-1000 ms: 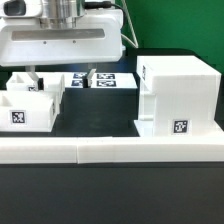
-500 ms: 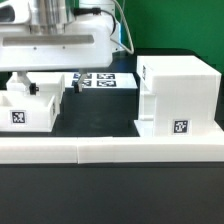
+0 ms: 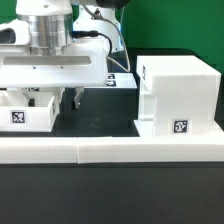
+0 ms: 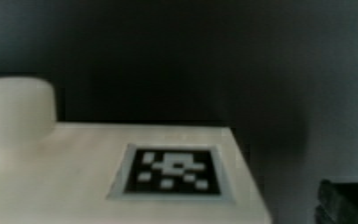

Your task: Assemble drawer

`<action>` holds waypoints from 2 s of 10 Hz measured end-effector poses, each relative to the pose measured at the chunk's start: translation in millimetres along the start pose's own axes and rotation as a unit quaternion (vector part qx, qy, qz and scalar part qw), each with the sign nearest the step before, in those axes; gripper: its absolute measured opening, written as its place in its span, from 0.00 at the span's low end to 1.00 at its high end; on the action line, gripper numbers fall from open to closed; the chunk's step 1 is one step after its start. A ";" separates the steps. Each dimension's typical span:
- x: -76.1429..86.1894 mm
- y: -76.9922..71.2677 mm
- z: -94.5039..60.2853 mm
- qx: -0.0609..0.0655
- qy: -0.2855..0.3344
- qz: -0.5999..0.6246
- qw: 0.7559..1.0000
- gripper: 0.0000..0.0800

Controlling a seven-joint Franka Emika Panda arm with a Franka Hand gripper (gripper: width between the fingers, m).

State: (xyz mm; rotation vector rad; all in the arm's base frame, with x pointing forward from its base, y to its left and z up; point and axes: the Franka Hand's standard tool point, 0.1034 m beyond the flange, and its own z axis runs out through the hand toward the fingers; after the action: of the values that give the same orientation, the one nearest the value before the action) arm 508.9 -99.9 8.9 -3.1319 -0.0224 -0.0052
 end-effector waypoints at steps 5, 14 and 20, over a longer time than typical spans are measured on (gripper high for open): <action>0.2 -4.6 3.0 -0.001 0.001 -0.003 1.000 0.80; 0.5 -4.4 3.0 -0.001 0.001 -0.004 1.000 0.05; -0.8 -21.5 -3.1 -0.001 0.001 -0.043 0.999 0.05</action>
Offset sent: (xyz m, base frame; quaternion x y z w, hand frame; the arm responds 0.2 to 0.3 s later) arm 0.0020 0.0020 -0.0033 -0.0052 0.0068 0.0071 0.9999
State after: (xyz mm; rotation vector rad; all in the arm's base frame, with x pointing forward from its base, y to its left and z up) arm 507.8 -78.4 12.2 -3.1304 -0.1565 -0.0077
